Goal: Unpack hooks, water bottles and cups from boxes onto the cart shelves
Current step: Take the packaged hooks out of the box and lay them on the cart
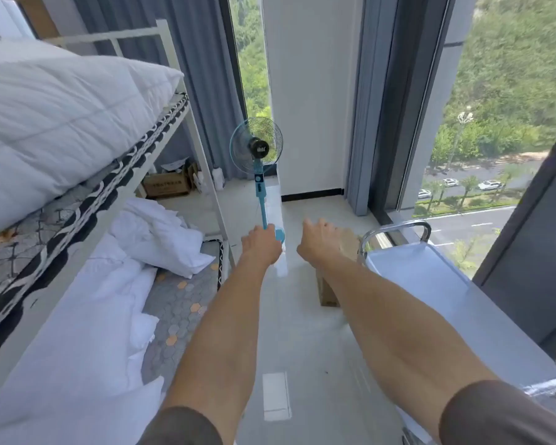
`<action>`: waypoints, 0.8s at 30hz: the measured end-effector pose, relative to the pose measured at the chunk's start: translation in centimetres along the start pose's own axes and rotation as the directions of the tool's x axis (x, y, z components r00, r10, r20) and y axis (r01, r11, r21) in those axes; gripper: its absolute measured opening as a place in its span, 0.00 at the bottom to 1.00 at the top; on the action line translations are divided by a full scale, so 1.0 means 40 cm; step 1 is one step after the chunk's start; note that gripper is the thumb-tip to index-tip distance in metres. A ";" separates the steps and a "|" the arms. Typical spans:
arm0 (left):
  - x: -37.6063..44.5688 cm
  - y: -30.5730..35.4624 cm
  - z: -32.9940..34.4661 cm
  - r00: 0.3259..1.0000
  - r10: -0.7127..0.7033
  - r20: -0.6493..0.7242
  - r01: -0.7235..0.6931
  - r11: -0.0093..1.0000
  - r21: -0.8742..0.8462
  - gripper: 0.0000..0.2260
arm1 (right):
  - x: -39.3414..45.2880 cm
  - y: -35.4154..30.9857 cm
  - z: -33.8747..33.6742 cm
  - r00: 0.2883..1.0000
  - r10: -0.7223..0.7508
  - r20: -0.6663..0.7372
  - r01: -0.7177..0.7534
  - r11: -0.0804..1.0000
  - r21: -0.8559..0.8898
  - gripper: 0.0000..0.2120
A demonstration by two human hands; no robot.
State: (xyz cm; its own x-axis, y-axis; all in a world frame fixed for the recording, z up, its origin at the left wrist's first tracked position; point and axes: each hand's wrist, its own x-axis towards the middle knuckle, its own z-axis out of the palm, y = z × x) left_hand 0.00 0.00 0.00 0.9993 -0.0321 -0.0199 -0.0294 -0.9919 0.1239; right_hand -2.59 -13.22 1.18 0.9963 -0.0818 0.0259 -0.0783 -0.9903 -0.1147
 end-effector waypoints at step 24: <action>1.009 -0.092 0.188 0.979 -0.079 0.188 0.066 0.995 0.071 0.15 | 1.018 -0.058 0.270 0.969 0.134 0.206 -0.145 0.989 0.040 0.16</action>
State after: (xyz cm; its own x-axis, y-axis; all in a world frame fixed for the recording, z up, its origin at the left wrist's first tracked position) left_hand 40.24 1.44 -8.71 0.9762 0.0234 -0.2155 0.0352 -0.9981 0.0512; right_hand 38.54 -13.06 -8.22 0.9626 -0.1885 -0.1944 -0.2202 -0.9628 -0.1566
